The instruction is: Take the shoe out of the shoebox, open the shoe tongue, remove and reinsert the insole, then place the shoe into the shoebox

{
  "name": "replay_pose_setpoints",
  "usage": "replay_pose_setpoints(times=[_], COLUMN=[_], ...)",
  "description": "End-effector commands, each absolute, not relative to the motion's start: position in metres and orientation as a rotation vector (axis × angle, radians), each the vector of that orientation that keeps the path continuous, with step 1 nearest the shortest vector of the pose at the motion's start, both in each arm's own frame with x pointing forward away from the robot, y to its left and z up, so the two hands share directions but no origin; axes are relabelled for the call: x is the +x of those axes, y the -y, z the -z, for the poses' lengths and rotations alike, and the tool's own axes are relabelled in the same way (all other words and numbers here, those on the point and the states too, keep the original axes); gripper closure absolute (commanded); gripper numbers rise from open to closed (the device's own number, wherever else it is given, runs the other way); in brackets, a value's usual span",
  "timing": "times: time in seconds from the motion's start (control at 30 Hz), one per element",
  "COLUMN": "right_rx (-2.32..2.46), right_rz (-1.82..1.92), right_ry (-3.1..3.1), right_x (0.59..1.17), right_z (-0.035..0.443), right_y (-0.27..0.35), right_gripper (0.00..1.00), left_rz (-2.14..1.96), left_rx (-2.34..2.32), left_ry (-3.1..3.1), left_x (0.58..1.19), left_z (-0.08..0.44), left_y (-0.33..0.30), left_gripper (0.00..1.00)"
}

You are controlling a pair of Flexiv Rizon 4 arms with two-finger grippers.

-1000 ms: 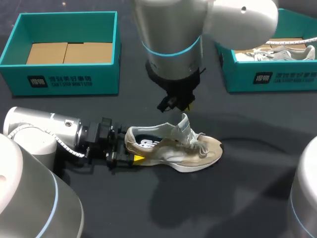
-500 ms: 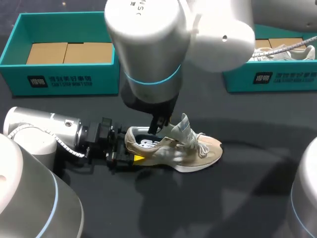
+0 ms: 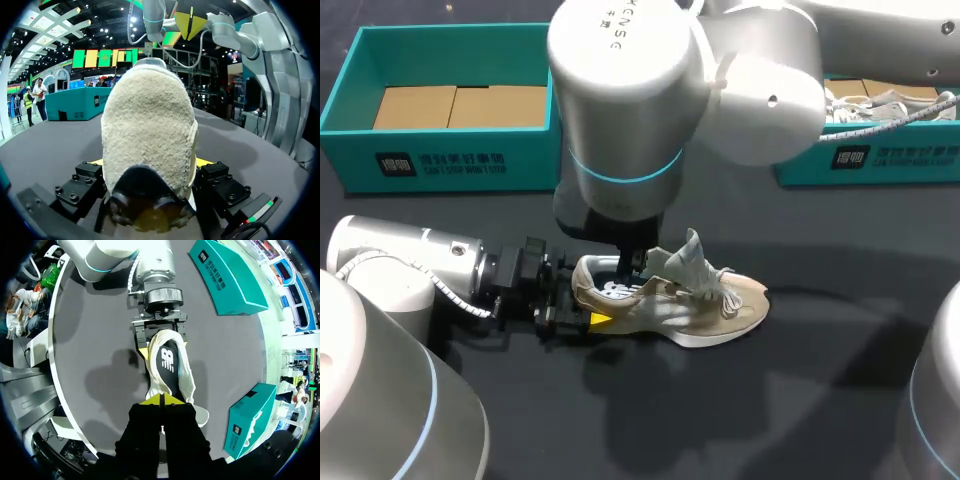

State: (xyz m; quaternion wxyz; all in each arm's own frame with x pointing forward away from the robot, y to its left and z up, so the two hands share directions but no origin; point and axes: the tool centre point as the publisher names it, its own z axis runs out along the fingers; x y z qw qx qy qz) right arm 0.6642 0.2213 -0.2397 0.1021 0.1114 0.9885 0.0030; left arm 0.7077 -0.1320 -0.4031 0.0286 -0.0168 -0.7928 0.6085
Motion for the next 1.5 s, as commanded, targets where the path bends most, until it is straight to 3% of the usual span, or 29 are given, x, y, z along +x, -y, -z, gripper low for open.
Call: replay_pose_setpoints(times=[0.03, 0.57, 1.03, 1.5], right_rx=[0.327, 0.207, 0.199, 0.217], right_rz=[-0.014, -0.092, -0.093, 0.071], right_ry=[-2.923, -3.033, -3.036, -3.03], right_x=[0.666, 0.656, 0.655, 0.666], right_z=[0.241, 0.275, 0.276, 0.308], right_y=[-0.22, -0.235, -0.235, -0.267], right_gripper=[1.0, 1.0, 1.0, 1.0], left_rz=[-1.878, -1.878, -1.878, -1.878], left_rx=[-0.05, -0.05, -0.05, -0.05], left_ry=[2.449, 2.449, 2.449, 2.449], left_x=[0.706, 0.706, 0.706, 0.706], left_z=[0.405, 0.405, 0.405, 0.405], left_y=[0.132, 0.132, 0.132, 0.132], left_gripper=[1.0, 1.0, 1.0, 1.0])
